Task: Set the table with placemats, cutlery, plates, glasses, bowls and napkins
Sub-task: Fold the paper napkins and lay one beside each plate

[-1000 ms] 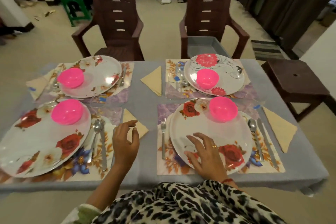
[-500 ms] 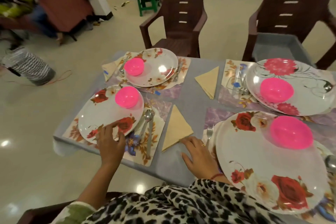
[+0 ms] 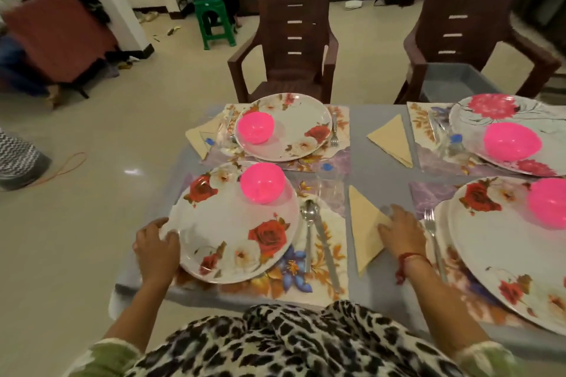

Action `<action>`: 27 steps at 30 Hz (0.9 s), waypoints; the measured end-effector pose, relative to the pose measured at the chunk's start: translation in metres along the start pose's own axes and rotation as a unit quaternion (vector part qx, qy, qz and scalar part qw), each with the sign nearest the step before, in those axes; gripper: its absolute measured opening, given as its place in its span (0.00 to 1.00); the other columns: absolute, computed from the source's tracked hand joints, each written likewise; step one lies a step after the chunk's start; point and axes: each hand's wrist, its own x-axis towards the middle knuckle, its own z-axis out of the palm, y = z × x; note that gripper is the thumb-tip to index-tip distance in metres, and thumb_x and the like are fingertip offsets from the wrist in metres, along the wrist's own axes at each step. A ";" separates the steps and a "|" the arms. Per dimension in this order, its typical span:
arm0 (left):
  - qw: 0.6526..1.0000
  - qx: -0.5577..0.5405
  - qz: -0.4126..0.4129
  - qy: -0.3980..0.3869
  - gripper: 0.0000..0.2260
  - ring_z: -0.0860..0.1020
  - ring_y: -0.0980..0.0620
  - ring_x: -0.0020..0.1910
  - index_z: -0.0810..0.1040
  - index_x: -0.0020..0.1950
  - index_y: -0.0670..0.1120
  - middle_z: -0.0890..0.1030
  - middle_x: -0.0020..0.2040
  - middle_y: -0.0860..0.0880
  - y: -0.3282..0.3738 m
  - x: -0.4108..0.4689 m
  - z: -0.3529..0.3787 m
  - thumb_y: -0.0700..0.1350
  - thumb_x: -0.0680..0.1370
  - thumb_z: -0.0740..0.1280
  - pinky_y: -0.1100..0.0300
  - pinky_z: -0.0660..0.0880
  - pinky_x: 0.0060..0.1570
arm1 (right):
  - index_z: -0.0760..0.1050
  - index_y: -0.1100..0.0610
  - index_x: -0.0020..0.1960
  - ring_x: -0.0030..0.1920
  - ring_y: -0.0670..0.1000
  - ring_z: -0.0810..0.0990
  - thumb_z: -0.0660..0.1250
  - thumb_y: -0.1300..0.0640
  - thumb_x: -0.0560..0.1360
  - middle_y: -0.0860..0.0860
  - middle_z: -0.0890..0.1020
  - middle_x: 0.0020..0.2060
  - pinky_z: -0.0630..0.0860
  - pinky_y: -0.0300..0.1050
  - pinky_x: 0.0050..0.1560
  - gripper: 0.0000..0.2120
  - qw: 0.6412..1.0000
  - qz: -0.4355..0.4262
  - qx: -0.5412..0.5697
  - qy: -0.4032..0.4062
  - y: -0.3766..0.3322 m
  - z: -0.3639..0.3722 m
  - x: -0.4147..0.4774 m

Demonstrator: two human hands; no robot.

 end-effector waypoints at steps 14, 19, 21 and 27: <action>0.989 -0.025 0.004 -0.143 0.18 0.69 0.35 0.62 0.69 0.66 0.42 0.70 0.64 0.37 -0.033 0.049 0.014 0.42 0.77 0.65 0.40 0.66 0.64 | 0.73 0.61 0.62 0.56 0.60 0.76 0.66 0.67 0.73 0.62 0.78 0.57 0.71 0.47 0.56 0.18 0.998 0.030 0.062 -0.006 -0.015 -0.027 -0.001; 0.988 -0.074 0.005 -0.137 0.17 0.73 0.38 0.59 0.68 0.65 0.41 0.72 0.63 0.38 -0.033 0.053 0.012 0.42 0.78 0.63 0.40 0.72 0.59 | 0.67 0.59 0.69 0.67 0.61 0.67 0.64 0.62 0.76 0.60 0.67 0.68 0.65 0.52 0.66 0.22 0.994 -0.043 -0.041 0.095 -0.031 -0.017 -0.014; 0.987 -0.086 0.001 -0.134 0.16 0.73 0.38 0.59 0.68 0.66 0.40 0.72 0.63 0.38 -0.033 0.053 0.012 0.43 0.79 0.61 0.41 0.72 0.59 | 0.63 0.58 0.72 0.71 0.58 0.62 0.60 0.56 0.79 0.58 0.64 0.72 0.59 0.51 0.70 0.23 0.989 -0.084 -0.093 0.081 -0.040 0.001 -0.025; 0.987 -0.094 0.006 -0.134 0.15 0.73 0.37 0.59 0.68 0.66 0.38 0.74 0.63 0.37 -0.038 0.057 0.011 0.44 0.81 0.58 0.43 0.70 0.57 | 0.41 0.56 0.77 0.77 0.52 0.43 0.45 0.43 0.81 0.52 0.46 0.77 0.40 0.52 0.74 0.30 0.981 -0.068 -0.176 -0.029 -0.039 0.040 -0.019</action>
